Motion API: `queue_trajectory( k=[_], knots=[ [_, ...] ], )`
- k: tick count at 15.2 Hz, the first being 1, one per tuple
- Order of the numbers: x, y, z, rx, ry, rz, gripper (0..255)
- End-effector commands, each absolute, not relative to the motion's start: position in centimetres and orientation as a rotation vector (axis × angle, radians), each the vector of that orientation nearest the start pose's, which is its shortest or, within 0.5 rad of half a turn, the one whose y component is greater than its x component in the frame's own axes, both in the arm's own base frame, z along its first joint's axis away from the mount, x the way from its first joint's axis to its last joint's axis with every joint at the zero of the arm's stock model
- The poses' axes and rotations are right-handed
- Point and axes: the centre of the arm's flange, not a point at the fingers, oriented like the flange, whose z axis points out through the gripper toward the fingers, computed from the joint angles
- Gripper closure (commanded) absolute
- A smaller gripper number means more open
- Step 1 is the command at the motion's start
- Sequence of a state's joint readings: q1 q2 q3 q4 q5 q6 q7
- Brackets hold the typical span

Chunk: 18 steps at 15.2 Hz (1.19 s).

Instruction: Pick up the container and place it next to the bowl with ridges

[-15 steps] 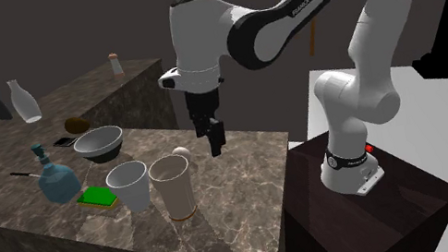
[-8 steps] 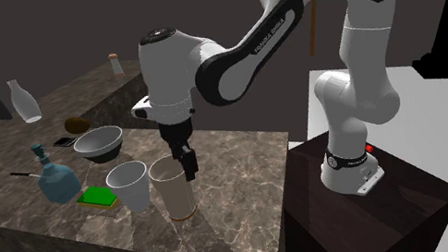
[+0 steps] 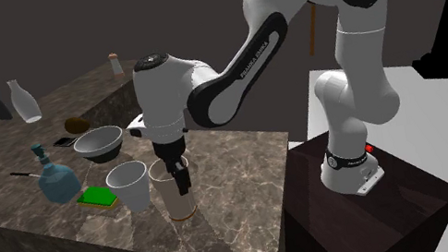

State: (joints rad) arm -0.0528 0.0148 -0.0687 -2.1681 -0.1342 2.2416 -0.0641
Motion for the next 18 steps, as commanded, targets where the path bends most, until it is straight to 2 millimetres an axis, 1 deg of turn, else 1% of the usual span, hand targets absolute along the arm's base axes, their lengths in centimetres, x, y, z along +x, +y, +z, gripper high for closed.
queue_trajectory(
  k=[1, 9, 10, 18],
  knots=[
    [53.94, -7.06, 37.96, -3.254, -0.037, -0.079, 0],
    [53.93, -7.06, 37.96, -3.254, -0.037, -0.079, 0],
    [53.93, -7.06, 37.96, -3.254, -0.037, -0.079, 255],
    [53.95, -7.08, 37.94, -3.254, -0.037, -0.079, 255]
  ],
)
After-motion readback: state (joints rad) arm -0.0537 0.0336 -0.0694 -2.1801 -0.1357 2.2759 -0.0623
